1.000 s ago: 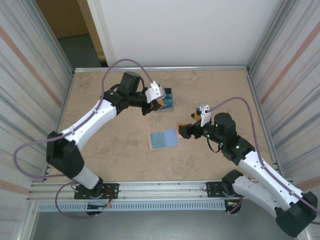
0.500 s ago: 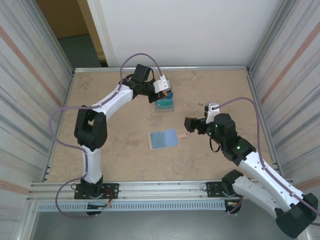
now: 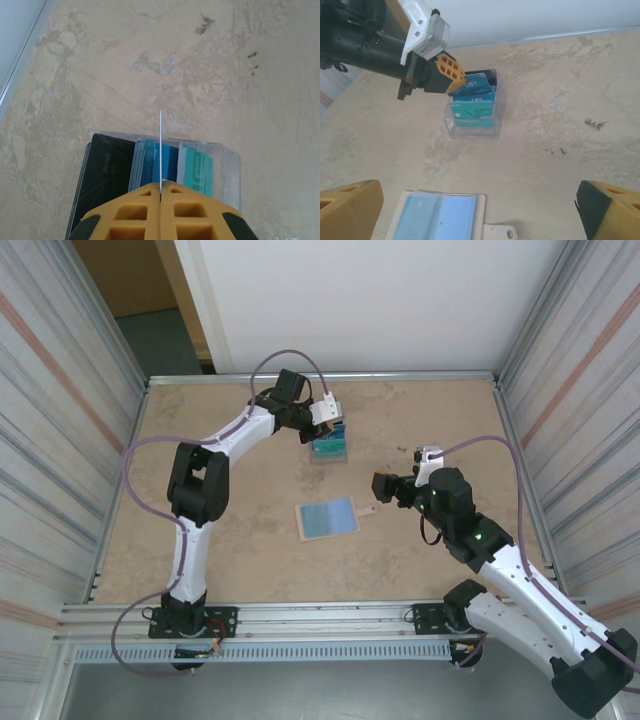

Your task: Take the credit cards out of the card holder

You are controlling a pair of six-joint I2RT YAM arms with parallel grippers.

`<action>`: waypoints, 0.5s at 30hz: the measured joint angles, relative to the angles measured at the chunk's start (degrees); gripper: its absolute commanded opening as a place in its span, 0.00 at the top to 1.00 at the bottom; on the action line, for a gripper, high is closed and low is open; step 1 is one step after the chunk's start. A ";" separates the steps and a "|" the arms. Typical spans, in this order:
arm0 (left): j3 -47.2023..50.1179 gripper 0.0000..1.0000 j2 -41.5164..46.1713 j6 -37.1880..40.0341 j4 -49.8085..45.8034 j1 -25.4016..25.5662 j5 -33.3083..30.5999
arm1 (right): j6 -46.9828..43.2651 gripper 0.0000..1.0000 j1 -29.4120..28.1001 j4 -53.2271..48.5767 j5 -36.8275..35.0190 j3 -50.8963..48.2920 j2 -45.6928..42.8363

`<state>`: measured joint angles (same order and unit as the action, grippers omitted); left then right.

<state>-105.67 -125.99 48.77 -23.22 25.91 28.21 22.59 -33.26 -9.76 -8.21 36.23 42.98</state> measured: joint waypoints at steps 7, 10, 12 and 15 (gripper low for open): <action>-0.87 1.00 -0.98 0.20 -0.02 -0.48 -0.02 | 0.98 0.01 0.00 -0.04 -0.50 0.00 -0.15; -1.22 1.00 -1.25 0.55 -0.07 -0.48 0.00 | 1.01 0.01 0.00 -0.24 -0.70 0.00 -0.39; -1.60 1.00 -1.66 0.61 -0.07 -0.48 0.09 | 1.03 0.01 0.00 -0.26 -0.83 0.00 -0.55; -2.23 1.00 -2.54 0.79 -0.11 -0.48 0.42 | 1.16 0.01 0.00 -0.26 -0.83 0.00 -0.81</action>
<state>-107.90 -128.53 49.56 -23.33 25.43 28.62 23.75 -33.26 -10.02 -9.04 36.23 42.17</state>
